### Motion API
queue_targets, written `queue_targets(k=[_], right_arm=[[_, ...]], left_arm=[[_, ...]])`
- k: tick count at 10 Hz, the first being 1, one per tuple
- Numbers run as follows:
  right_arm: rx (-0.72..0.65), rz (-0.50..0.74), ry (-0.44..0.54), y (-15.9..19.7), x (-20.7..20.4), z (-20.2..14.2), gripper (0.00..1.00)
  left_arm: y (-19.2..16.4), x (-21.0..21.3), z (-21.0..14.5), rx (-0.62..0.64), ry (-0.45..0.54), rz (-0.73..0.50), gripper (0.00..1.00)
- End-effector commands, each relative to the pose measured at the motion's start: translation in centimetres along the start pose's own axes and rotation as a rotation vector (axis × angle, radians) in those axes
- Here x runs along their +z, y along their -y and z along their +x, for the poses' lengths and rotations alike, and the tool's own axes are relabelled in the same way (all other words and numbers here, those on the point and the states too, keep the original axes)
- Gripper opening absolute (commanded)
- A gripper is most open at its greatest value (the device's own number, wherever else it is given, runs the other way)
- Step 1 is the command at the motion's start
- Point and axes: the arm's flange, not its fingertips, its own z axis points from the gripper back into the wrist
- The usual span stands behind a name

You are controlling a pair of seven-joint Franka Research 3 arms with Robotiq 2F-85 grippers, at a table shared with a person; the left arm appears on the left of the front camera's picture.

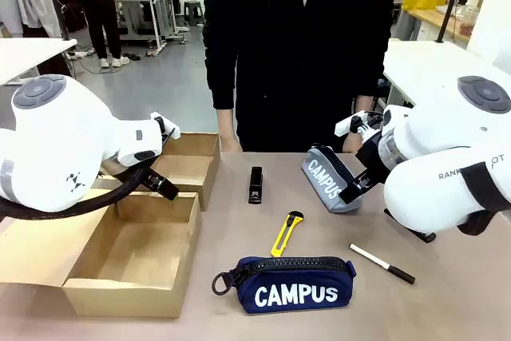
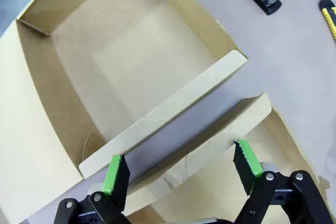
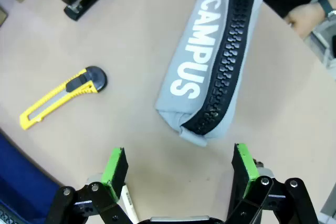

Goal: Place items inside the box.
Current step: Pick up a Pencil pouch or Stapler and place it inside the Mailer Box closest to the robot.

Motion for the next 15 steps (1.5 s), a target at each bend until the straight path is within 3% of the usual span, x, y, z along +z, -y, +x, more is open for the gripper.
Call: queue_targets(k=[1,15], right_arm=[[0.000,0.000,0.000,0.00,0.01,0.00,1.00],[0.000,0.000,0.000,0.00,0.01,0.00,1.00]], left_arm=[[0.00,0.01,0.00,0.000,0.000,0.000,1.00],[0.00,0.01,0.00,0.000,0.000,0.000,1.00]])
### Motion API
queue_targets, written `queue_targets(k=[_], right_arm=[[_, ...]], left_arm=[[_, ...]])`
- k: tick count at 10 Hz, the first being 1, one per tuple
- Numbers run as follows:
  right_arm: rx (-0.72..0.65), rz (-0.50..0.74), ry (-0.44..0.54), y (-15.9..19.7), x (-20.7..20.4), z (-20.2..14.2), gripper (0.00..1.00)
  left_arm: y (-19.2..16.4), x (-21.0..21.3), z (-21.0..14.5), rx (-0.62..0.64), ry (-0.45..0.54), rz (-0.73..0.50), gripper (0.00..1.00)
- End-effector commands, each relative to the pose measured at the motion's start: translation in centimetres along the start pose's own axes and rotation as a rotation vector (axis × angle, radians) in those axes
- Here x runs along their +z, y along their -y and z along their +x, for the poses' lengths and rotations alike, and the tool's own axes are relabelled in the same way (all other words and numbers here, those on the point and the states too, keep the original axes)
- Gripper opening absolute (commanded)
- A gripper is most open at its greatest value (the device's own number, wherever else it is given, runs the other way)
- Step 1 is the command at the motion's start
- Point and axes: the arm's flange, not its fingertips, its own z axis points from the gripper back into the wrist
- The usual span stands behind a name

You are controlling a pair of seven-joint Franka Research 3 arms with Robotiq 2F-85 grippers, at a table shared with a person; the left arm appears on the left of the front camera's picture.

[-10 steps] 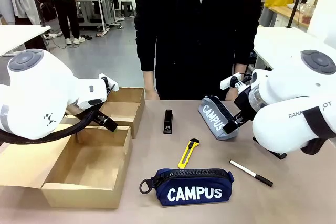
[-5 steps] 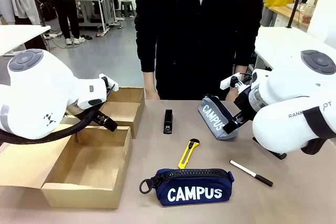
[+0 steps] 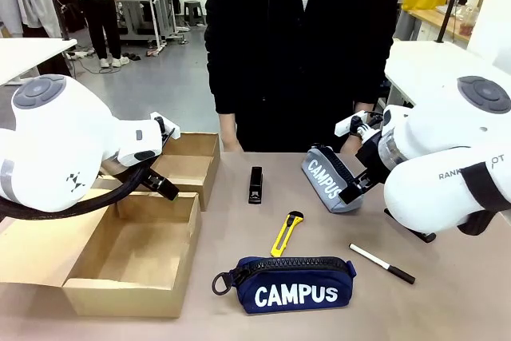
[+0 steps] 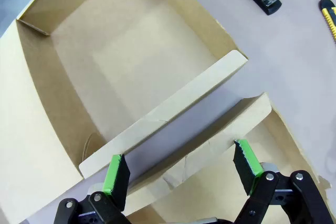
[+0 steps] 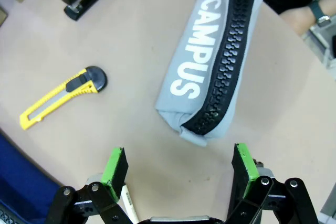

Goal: Place items inside the box.
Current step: Pick up a Pencil pouch or Stapler and place it inside the Mailer Box closest to the robot.

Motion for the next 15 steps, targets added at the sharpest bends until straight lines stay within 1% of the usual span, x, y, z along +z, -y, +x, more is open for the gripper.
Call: queue_targets(k=[1,2,3,4,5,6,7,8,9,10,11,12,13,14,15], right_arm=[[0.000,0.000,0.000,0.0,0.0,0.0,1.00],[0.020,0.072,0.014,0.7,1.1,0.1,1.00],[0.002,0.089,0.008,2.1,3.4,0.2,1.00],[-0.027,0.147,0.010,3.6,6.5,-0.2,1.00],[-0.092,0.249,0.001,5.5,11.0,-1.5,1.00],[-0.202,0.295,0.021,7.1,15.2,-3.6,1.00],[-0.376,0.364,0.073,9.2,19.5,-6.8,1.00],[-0.525,0.306,0.104,11.3,21.5,-9.6,1.00],[-0.621,0.363,0.195,14.7,23.4,-13.7,1.00],[-0.730,0.396,0.243,18.3,24.4,-17.8,1.00],[-0.845,0.420,0.271,21.9,24.6,-22.1,1.00],[-0.960,0.443,0.313,24.2,24.1,-25.2,1.00],[-1.042,0.446,0.384,25.7,23.6,-27.9,1.00],[-1.115,0.423,0.447,26.3,23.0,-29.7,1.00],[-1.128,0.414,0.457,26.3,22.3,-30.6,1.00]], left_arm=[[0.0,0.0,0.0,0.000,0.000,0.000,1.00],[-0.1,0.9,0.4,-0.017,0.001,-0.090,1.00],[-0.2,3.6,0.8,-0.036,0.065,-0.185,1.00],[-0.3,6.9,0.9,-0.030,0.069,-0.208,1.00],[-0.1,11.2,0.7,0.026,0.079,-0.211,1.00],[-0.7,15.0,-0.3,0.100,0.101,-0.235,1.00],[-3.0,18.7,-2.3,0.155,0.143,-0.356,1.00],[-5.4,20.8,-4.3,0.202,0.165,-0.476,1.00],[-8.7,22.5,-6.8,0.297,0.225,-0.565,1.00],[-12.7,23.7,-10.0,0.435,0.308,-0.655,1.00],[-17.3,24.1,-14.6,0.614,0.443,-0.735,1.00],[-18.7,23.6,-18.0,0.766,0.552,-0.741,1.00],[-19.6,22.2,-21.4,0.933,0.585,-0.724,1.00],[-20.3,20.5,-24.6,1.124,0.596,-0.705,1.00],[-20.2,19.3,-27.1,1.237,0.636,-0.727,1.00]])
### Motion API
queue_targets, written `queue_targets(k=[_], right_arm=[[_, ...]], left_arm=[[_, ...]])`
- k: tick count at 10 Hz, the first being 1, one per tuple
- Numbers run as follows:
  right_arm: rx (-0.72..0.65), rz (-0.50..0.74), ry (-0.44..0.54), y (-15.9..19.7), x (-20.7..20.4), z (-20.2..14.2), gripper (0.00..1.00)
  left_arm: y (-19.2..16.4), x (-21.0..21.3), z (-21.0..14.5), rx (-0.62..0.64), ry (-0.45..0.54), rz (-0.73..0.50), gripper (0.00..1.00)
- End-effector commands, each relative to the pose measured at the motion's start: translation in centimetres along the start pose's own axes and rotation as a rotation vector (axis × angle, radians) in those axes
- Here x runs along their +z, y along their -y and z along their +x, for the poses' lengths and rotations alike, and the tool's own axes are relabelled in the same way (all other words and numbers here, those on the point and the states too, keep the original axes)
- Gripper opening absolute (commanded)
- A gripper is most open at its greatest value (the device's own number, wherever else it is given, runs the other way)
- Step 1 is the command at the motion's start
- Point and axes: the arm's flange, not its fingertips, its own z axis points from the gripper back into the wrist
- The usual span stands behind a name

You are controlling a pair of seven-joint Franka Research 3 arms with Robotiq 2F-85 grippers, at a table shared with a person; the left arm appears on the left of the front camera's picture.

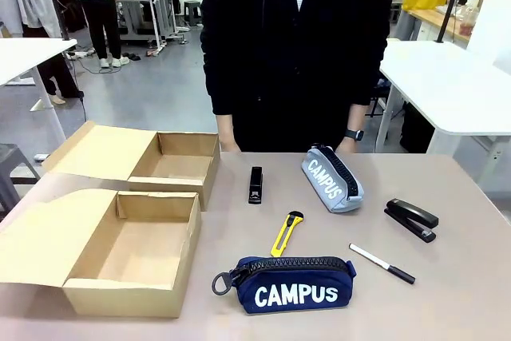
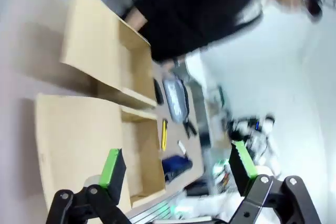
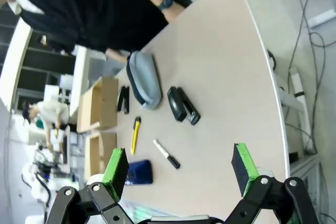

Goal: Place items inside the box.
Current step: Pick up a Pencil pouch or Stapler and place it inside the Mailer Box closest to the robot.

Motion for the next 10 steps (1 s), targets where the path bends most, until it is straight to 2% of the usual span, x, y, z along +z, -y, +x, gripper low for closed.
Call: queue_targets(k=[1,2,8,10], right_arm=[[0.027,-0.025,0.051,-0.4,-2.4,0.5,1.00],[0.000,0.000,0.000,0.0,0.0,0.0,1.00],[-0.027,-0.022,-0.013,-0.2,-0.1,-0.1,1.00],[0.220,-0.087,-0.089,-3.0,-2.8,-0.5,1.00]], left_arm=[[-2.1,-4.0,-5.4,0.167,0.161,-0.012,1.00],[0.0,0.0,0.0,0.000,0.000,0.000,1.00],[0.0,0.0,0.0,0.000,0.000,0.000,1.00],[0.0,0.0,0.0,0.000,0.000,0.000,1.00]])
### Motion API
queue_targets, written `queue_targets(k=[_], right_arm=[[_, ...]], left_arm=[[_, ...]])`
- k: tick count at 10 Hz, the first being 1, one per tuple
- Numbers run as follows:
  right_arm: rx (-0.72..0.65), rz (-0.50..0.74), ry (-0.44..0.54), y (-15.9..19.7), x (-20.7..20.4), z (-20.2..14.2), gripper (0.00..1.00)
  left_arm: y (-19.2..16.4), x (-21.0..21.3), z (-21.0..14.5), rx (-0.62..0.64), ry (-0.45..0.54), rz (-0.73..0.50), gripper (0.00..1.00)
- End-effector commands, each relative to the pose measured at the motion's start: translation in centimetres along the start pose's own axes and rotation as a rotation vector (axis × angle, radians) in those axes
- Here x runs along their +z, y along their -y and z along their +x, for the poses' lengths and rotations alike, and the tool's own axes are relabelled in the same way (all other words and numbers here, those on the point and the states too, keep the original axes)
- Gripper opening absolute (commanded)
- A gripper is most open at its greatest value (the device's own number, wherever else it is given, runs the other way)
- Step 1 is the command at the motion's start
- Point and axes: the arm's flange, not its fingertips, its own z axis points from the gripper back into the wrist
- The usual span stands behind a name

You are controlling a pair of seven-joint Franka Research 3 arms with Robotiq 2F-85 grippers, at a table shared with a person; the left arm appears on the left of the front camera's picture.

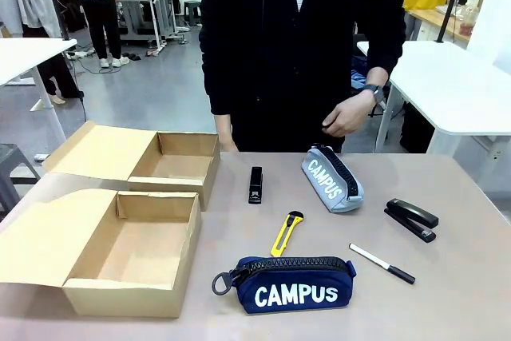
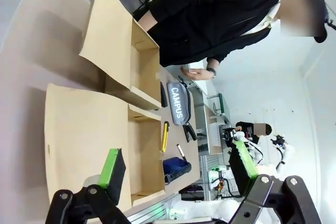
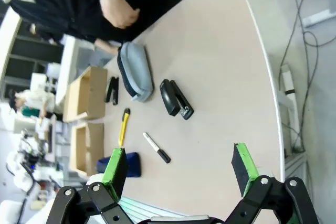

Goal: Place items inside the box.
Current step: Pick up a Pencil pouch or Stapler and place it inside the Mailer Box closest to the robot.

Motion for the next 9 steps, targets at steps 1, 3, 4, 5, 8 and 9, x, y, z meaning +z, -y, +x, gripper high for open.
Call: queue_targets(k=[1,3,4,5,8,9], right_arm=[[0.238,-0.066,-0.076,-3.2,-3.7,-0.1,1.00],[0.460,-0.059,-0.244,-8.1,-10.1,0.5,1.00],[0.523,-0.048,-0.348,-9.8,-13.2,0.8,1.00],[0.518,-0.061,-0.371,-10.0,-13.7,1.3,1.00],[0.328,-0.023,-0.172,-3.4,-5.6,2.5,1.00],[0.273,-0.010,-0.100,-0.8,-3.0,1.6,1.00]], left_arm=[[0.1,-0.1,0.3,-0.022,0.006,-0.019,1.00],[0.1,-0.1,0.3,-0.022,0.006,-0.019,1.00],[0.1,-0.1,0.3,-0.022,0.006,-0.019,1.00],[0.1,-0.1,0.3,-0.022,0.006,-0.019,1.00],[0.1,-0.1,0.3,-0.022,0.006,-0.019,1.00],[0.1,-0.1,0.3,-0.022,0.006,-0.019,1.00]])
